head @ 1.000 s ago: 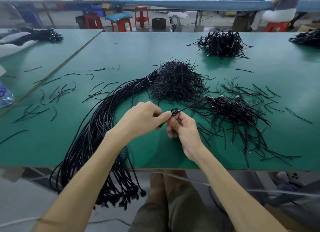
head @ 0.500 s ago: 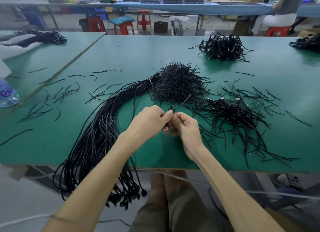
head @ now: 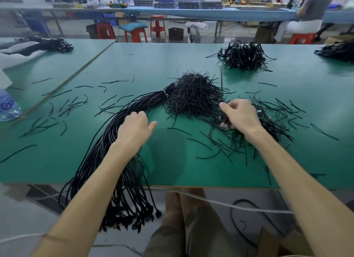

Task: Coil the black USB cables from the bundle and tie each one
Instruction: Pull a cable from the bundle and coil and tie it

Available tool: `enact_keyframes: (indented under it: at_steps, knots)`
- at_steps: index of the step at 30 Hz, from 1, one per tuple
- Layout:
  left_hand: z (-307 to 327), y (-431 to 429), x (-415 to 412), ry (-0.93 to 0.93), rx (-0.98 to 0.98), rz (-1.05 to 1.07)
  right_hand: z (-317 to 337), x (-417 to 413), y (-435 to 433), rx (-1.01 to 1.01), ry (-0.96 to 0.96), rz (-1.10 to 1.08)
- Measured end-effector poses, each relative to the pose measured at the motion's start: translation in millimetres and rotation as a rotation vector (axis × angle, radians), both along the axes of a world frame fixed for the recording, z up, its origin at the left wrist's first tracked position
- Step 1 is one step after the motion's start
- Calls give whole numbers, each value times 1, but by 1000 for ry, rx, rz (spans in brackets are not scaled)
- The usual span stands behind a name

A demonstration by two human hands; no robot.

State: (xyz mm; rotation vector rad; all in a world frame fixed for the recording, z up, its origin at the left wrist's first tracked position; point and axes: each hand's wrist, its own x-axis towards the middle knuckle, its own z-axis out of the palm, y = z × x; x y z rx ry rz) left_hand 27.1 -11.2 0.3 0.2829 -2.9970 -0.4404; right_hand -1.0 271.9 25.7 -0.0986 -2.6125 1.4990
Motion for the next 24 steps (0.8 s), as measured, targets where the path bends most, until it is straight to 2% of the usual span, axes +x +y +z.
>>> enact_keyframes:
  at_steps: [3,5,7,10,12,16,19,22,24]
  knots:
    - [-9,1,-3,-166,-99,51,-1,-13,27,470,73,-160]
    - [-13,2,-5,-237,-103,38,-9,-14,39,655,62,-213]
    - [-16,1,-8,-259,-91,3,-19,-13,44,747,40,-210]
    - [-14,3,-9,-235,-87,-19,-28,-11,45,747,64,-224]
    - [-14,8,-8,-164,-8,-37,-30,-11,44,742,68,-235]
    - [-3,22,-3,22,253,-131,-30,-6,38,798,94,-215]
    - [14,38,1,25,515,-270,-30,2,22,884,255,-157]
    - [24,54,8,-33,711,-403,-29,16,-8,707,430,111]
    - [24,61,12,-118,729,-504,-28,25,-34,451,335,414]
